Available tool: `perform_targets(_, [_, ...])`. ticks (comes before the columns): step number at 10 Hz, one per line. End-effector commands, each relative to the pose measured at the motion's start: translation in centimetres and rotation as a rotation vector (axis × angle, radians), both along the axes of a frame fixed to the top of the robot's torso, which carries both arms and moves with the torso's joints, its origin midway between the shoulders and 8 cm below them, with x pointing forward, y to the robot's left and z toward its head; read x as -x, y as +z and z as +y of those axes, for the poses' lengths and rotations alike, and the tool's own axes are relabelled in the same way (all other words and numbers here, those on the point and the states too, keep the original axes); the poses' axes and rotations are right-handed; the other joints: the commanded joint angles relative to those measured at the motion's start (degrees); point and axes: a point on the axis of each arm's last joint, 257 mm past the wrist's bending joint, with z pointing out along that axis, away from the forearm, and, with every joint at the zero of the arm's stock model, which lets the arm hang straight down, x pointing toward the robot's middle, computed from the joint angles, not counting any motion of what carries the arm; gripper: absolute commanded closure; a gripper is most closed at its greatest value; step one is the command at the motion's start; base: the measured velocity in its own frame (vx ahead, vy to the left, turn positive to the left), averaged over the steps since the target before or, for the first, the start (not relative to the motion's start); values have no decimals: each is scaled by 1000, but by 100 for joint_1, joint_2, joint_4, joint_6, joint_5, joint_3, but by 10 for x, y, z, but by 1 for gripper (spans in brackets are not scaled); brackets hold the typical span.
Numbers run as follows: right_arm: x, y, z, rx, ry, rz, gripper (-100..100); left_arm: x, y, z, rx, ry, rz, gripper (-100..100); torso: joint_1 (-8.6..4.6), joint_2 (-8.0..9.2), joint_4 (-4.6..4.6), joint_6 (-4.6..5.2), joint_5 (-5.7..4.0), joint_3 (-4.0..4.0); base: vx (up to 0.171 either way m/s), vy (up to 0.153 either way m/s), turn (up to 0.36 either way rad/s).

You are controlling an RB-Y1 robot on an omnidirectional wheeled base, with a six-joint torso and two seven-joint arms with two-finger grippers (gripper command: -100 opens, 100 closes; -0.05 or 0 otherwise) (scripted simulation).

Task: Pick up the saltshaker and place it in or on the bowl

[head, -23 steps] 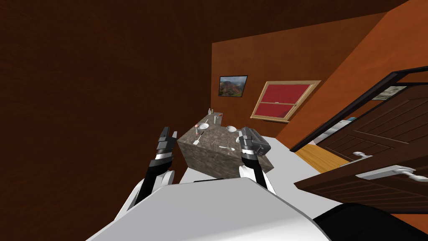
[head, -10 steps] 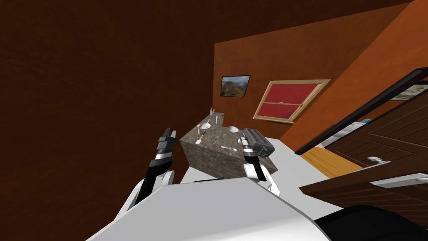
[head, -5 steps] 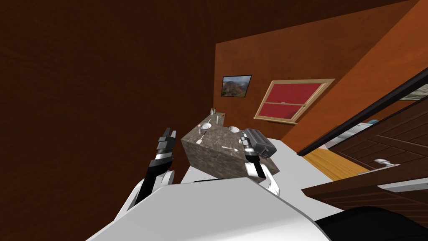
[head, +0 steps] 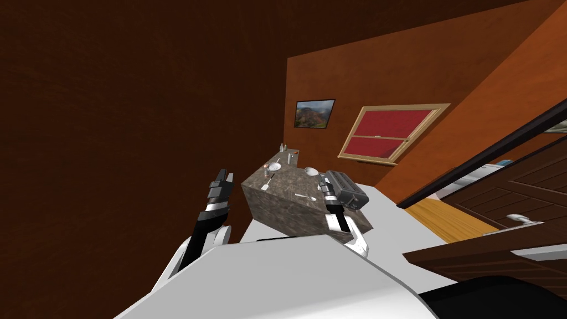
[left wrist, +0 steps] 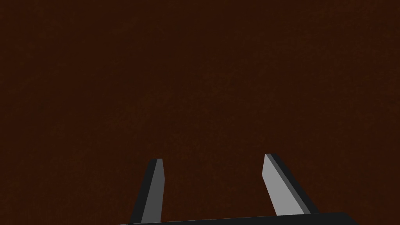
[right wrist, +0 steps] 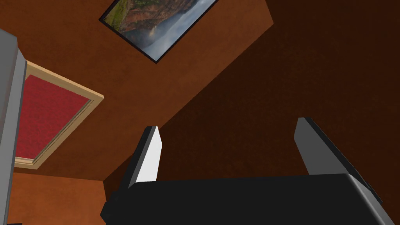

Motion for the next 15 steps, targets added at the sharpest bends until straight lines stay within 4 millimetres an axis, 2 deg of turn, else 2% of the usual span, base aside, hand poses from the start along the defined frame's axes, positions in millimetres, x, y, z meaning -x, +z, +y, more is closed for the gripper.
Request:
perform_targets(1, [-3,-8,-8,42,-32,18,-100,0,0,0,0,0,0,0,0,0,0,0,0,0,-1,10,13])
perform_targets(4, [-10,-24,-30,127,-107,60,-100,0,0,0,0,0,0,0,-1,1,0,1,0,0,-2,11,25])
perform_targets(5, [-10,-24,-30,133,-109,61,-100,0,0,0,0,0,0,0,-1,0,0,0,0,0,-1,7,16])
perform_targets(6, [-14,-33,-41,171,-145,85,-100,0,0,0,0,0,0,0,-1,1,0,1,0,0,-2,9,34])
perform_targets(7, [-14,-33,-41,176,-147,85,-100,0,0,0,0,0,0,0,-1,0,0,0,0,0,-1,8,13])
perform_targets(8, [-17,-42,-51,215,-182,109,-100,0,0,0,0,0,0,0,-1,0,0,1,0,0,-1,11,27])
perform_targets(11, [-20,-52,-62,259,-220,138,-100,0,0,0,0,0,0,0,0,0,0,0,0,0,-2,10,22])
perform_targets(15, [-30,-79,-93,367,-315,219,-100,0,0,0,0,0,0,0,0,0,0,1,0,0,-2,11,29])
